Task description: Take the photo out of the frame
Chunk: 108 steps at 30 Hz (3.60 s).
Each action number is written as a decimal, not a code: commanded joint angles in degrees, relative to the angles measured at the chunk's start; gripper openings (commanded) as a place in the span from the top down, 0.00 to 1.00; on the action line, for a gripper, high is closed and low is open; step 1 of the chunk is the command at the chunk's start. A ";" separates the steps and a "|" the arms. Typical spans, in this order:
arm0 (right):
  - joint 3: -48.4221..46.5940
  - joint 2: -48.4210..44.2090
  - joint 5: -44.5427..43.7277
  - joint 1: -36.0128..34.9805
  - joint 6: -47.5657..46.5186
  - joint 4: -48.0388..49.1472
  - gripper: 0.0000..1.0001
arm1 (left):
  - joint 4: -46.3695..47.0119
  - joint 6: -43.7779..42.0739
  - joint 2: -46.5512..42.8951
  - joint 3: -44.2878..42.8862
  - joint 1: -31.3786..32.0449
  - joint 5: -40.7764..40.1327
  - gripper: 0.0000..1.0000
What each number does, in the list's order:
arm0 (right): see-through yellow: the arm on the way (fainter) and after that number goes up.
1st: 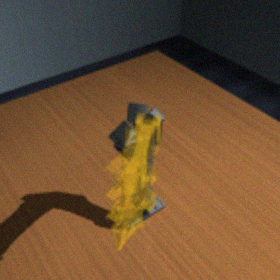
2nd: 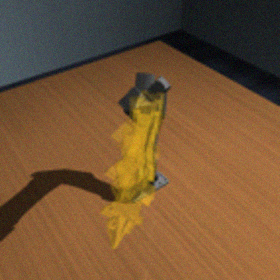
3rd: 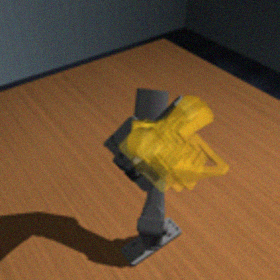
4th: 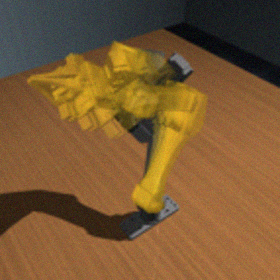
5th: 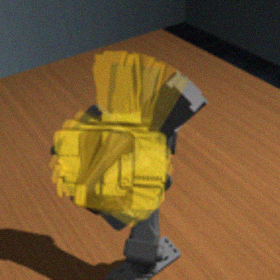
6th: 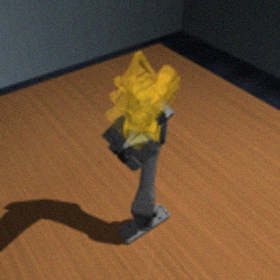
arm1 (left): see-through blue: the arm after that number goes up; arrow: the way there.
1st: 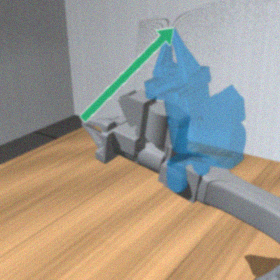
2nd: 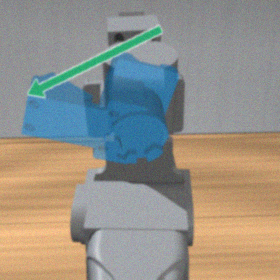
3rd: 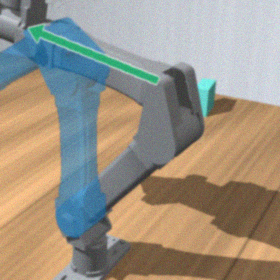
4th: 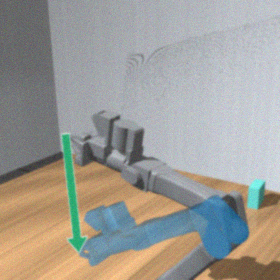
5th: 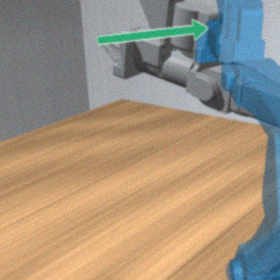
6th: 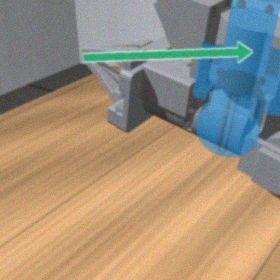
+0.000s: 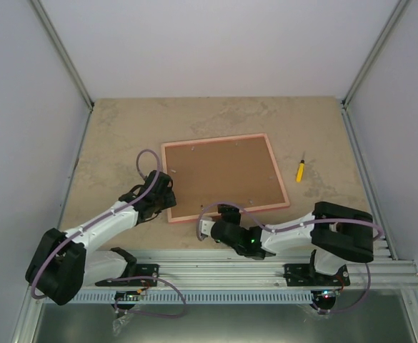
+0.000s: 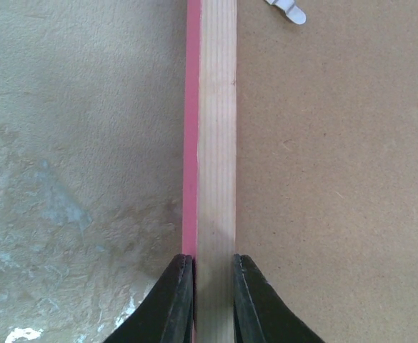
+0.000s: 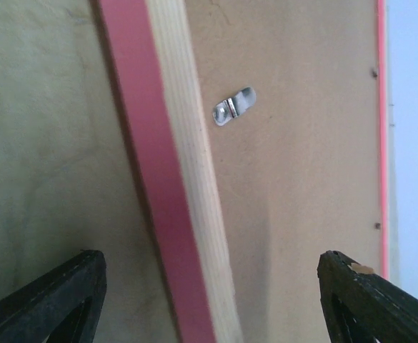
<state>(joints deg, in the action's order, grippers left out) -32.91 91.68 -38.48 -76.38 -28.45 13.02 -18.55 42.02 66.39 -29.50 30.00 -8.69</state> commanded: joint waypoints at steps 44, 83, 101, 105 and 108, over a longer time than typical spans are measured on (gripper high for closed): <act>1.96 2.68 -13.48 0.35 -25.15 32.08 0.88 | -4.77 5.48 -19.33 -3.95 -0.06 -8.00 0.58; -15.22 -28.74 31.89 11.56 23.90 14.59 1.00 | -8.00 8.92 -41.07 -3.60 -0.04 -16.91 0.01; 4.56 -33.48 26.05 25.94 69.88 27.75 1.00 | -5.14 9.04 -36.28 -2.44 -0.03 -10.11 0.01; 11.30 -33.16 22.36 29.34 80.87 30.88 1.00 | -3.62 9.41 -35.15 -1.17 -0.05 -8.36 0.01; 15.41 -32.79 20.04 31.27 88.10 32.60 1.00 | -2.77 9.73 -34.31 -0.25 -0.05 -7.45 0.01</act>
<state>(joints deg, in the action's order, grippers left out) -21.43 59.18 -12.99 -47.07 47.88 40.42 -23.99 51.13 31.38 -31.18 29.95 -18.52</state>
